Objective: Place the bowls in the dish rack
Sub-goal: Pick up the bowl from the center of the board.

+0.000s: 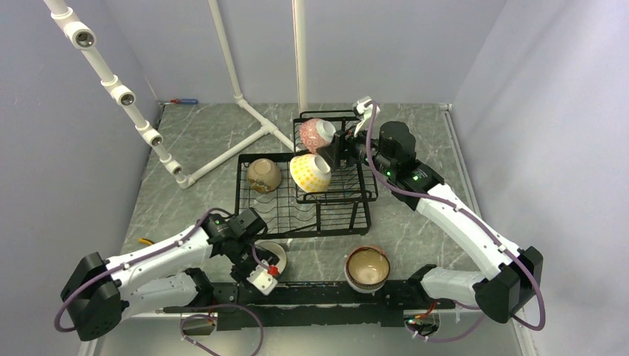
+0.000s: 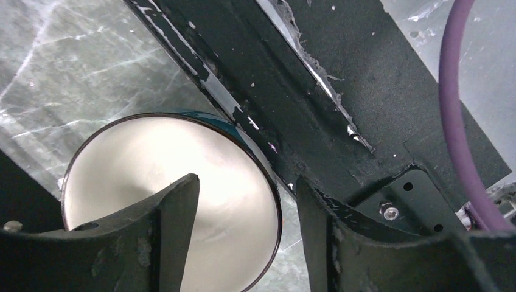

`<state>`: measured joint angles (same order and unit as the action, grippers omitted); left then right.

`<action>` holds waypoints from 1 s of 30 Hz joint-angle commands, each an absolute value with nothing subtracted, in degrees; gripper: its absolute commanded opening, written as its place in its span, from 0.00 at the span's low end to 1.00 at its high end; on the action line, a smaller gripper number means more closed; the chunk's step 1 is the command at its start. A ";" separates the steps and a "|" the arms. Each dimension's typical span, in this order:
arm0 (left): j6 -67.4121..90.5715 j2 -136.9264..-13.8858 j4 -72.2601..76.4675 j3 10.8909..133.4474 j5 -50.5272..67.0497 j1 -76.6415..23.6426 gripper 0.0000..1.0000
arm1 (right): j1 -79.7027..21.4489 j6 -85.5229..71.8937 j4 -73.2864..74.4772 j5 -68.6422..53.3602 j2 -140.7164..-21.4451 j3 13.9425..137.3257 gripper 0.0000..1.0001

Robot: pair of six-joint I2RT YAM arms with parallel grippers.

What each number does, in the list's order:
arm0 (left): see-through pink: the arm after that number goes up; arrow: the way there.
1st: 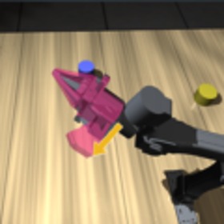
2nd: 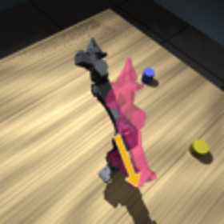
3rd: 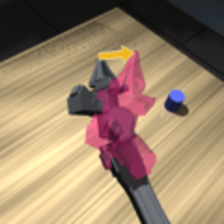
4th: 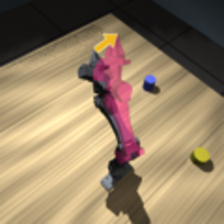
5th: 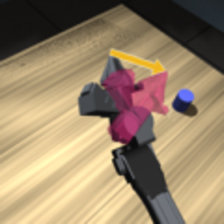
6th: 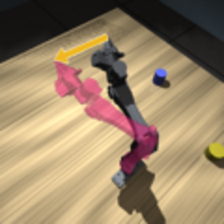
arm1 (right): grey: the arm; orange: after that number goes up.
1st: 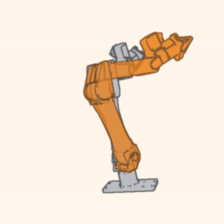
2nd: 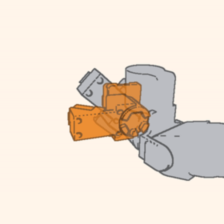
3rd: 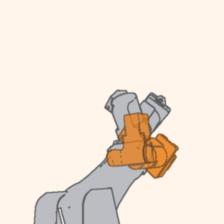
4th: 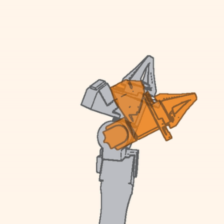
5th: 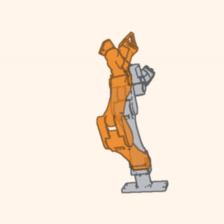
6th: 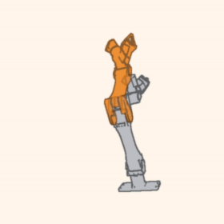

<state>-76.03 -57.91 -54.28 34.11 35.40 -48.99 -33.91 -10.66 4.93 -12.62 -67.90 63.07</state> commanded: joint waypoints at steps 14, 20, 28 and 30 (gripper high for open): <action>-70.60 -65.03 -49.24 33.53 23.91 -58.16 0.15 | -33.66 -10.11 3.78 -13.31 -66.58 65.31 0.75; -70.25 -66.22 -52.59 35.77 26.48 -58.83 0.03 | -33.73 -10.44 3.56 -13.60 -66.19 65.05 0.75; -67.27 -57.69 -51.08 38.91 32.68 -60.11 0.03 | -33.68 -10.46 3.61 -13.52 -65.45 64.80 0.75; -66.11 -55.37 -51.47 40.27 34.96 -60.15 0.03 | -33.66 -10.55 3.52 -13.53 -65.31 64.71 0.75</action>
